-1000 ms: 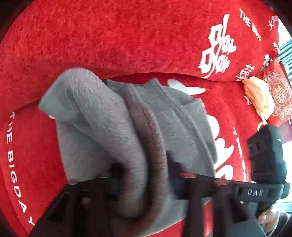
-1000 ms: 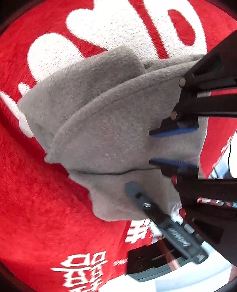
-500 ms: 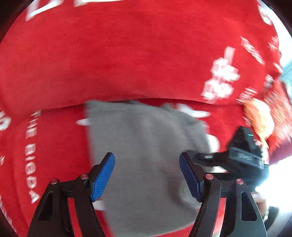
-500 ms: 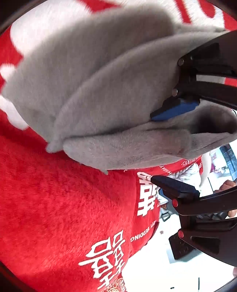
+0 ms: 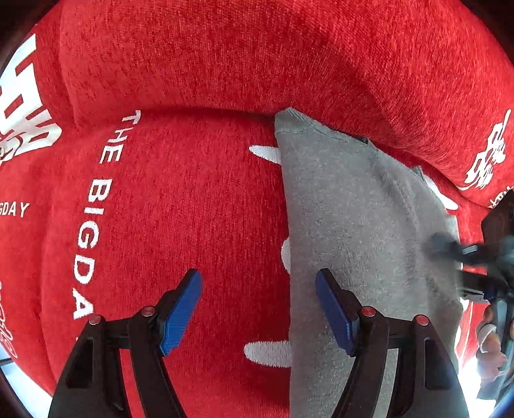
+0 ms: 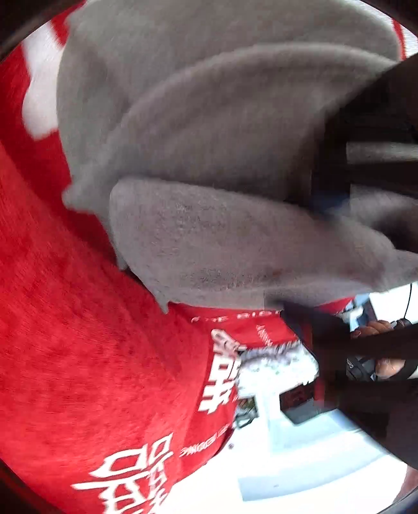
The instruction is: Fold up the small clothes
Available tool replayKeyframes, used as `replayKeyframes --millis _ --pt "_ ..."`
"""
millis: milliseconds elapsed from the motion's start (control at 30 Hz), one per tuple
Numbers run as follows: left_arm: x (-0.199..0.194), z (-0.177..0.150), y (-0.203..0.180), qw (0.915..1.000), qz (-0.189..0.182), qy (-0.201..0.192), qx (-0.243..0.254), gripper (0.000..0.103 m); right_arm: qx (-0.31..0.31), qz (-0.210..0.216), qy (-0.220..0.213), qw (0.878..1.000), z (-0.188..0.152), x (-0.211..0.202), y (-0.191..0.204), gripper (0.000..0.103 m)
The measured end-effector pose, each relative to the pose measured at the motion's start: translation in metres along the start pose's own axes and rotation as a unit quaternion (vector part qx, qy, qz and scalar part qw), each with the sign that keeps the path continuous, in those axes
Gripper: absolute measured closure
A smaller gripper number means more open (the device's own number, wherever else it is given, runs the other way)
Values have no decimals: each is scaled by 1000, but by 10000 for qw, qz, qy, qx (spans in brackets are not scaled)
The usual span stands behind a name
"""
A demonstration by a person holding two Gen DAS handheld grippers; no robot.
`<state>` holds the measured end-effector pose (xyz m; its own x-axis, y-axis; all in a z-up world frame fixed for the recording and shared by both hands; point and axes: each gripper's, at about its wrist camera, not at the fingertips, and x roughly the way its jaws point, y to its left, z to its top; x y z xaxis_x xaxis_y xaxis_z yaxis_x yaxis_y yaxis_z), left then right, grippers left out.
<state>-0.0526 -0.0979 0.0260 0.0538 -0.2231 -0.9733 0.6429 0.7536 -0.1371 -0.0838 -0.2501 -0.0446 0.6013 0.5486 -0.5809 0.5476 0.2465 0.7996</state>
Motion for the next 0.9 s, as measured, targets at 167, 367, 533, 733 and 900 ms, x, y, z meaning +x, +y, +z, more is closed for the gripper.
replayKeyframes --millis 167,367,533,733,900 --pt "-13 -1 -3 9999 -110 -8 6 29 -358 829 -482 9948 -12 -41 31 89" --pt "-39 -6 -48 9966 -479 -215 630 29 -588 650 -928 9918 -24 -108 21 89" --pt "-12 -12 -83 9947 -392 0 951 29 139 -378 -863 9955 -11 -105 -47 88" --pt "-3 -17 -74 9966 -184 49 806 20 548 -645 -970 9917 -12 -94 -72 73" --pt "-6 -5 -59 9973 76 -75 733 20 763 -494 -1315 9871 6 -105 -67 68"
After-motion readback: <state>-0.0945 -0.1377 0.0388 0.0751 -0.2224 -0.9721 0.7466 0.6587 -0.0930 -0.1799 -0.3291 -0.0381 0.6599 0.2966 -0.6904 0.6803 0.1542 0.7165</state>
